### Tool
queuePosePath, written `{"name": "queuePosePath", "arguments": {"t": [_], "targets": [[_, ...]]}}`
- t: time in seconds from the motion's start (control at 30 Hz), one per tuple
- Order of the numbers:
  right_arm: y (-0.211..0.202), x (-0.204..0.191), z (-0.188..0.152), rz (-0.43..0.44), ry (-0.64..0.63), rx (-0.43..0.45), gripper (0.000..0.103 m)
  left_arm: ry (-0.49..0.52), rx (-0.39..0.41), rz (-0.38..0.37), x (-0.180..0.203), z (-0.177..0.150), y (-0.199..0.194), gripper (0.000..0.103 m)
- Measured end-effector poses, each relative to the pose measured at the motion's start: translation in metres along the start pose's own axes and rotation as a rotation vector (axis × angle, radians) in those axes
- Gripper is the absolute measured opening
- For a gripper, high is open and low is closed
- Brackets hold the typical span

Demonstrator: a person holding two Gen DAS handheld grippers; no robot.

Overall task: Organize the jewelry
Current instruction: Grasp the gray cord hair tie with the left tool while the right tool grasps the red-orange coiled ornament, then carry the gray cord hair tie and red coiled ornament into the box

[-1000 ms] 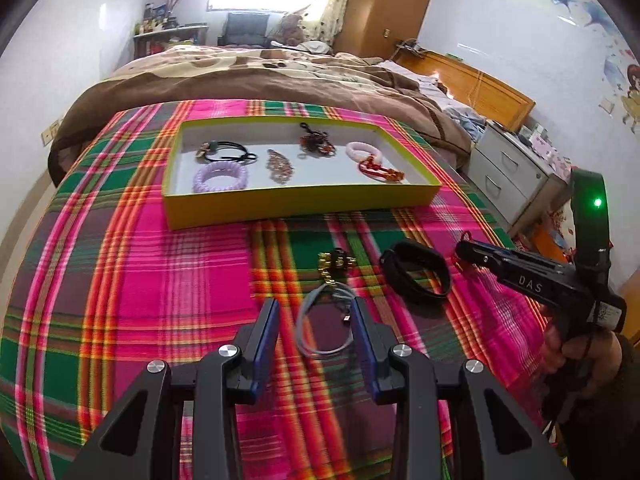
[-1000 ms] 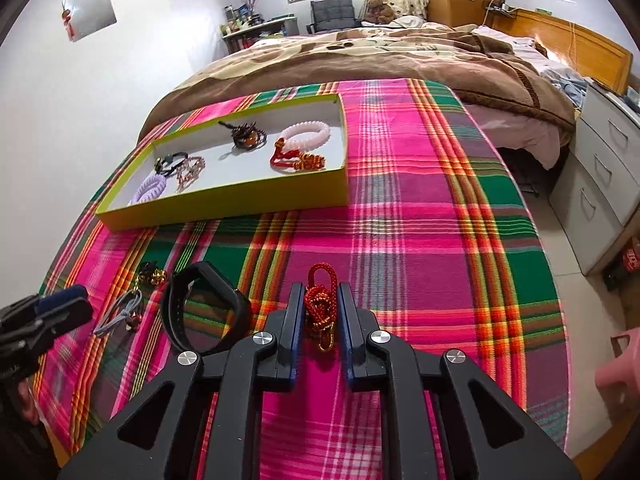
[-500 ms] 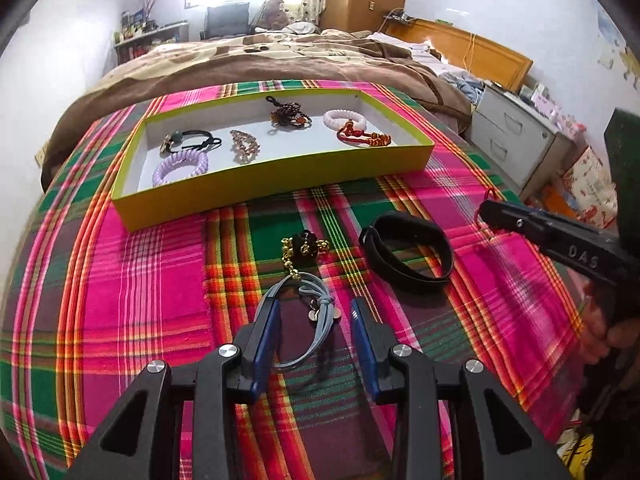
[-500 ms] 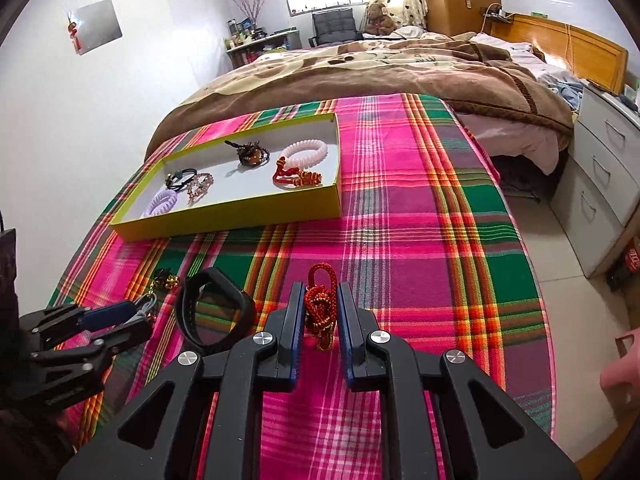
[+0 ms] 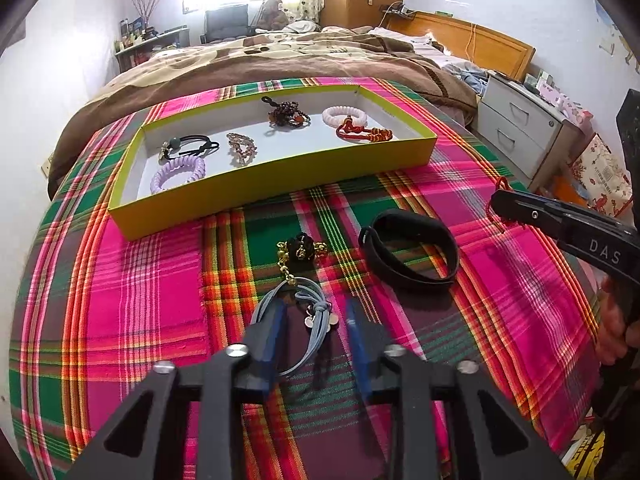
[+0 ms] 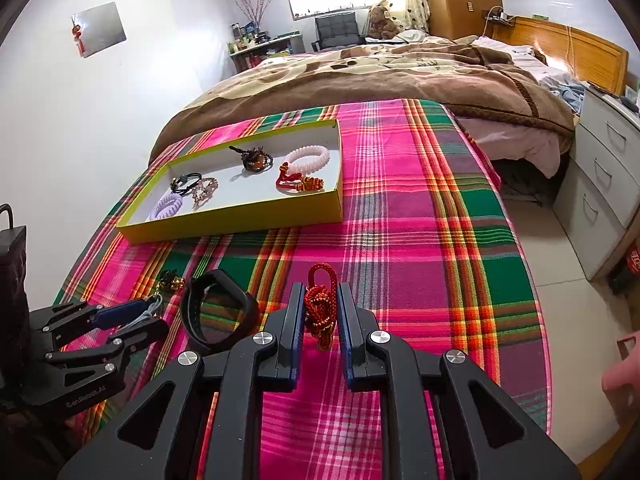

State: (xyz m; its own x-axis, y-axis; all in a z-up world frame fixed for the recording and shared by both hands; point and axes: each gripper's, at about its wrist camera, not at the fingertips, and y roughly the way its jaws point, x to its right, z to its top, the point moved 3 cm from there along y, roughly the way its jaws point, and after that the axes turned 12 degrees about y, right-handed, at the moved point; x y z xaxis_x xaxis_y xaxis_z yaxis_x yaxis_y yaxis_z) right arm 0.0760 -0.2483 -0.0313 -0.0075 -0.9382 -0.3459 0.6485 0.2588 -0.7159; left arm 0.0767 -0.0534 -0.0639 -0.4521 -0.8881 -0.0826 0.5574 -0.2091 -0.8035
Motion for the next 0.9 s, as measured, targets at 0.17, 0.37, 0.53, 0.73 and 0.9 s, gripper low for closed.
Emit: {"name": "queuePosePath", "arguments": {"t": [0.17, 0.37, 0.53, 0.73, 0.9], "targets": [[0.000, -0.003, -0.002, 0.001, -0.009, -0.004, 0.016, -0.007, 0.002, -0.003, -0.003, -0.002, -0.002, 0.017], [0.000, -0.007, -0.003, 0.000, -0.014, -0.004, 0.016, -0.010, 0.007, -0.007, -0.004, -0.004, -0.004, 0.017], [-0.001, -0.008, -0.004, 0.000, -0.016, -0.003, 0.016, -0.017, 0.021, -0.004, -0.007, -0.005, -0.009, 0.017], [-0.005, -0.012, -0.004, 0.003, -0.020, 0.004, 0.016, -0.028, 0.047, -0.005, -0.009, -0.004, -0.019, 0.017], [-0.009, -0.017, -0.001, 0.009, -0.028, 0.016, 0.016, -0.039, 0.080, 0.000, -0.014, 0.000, -0.031, 0.017]]}}
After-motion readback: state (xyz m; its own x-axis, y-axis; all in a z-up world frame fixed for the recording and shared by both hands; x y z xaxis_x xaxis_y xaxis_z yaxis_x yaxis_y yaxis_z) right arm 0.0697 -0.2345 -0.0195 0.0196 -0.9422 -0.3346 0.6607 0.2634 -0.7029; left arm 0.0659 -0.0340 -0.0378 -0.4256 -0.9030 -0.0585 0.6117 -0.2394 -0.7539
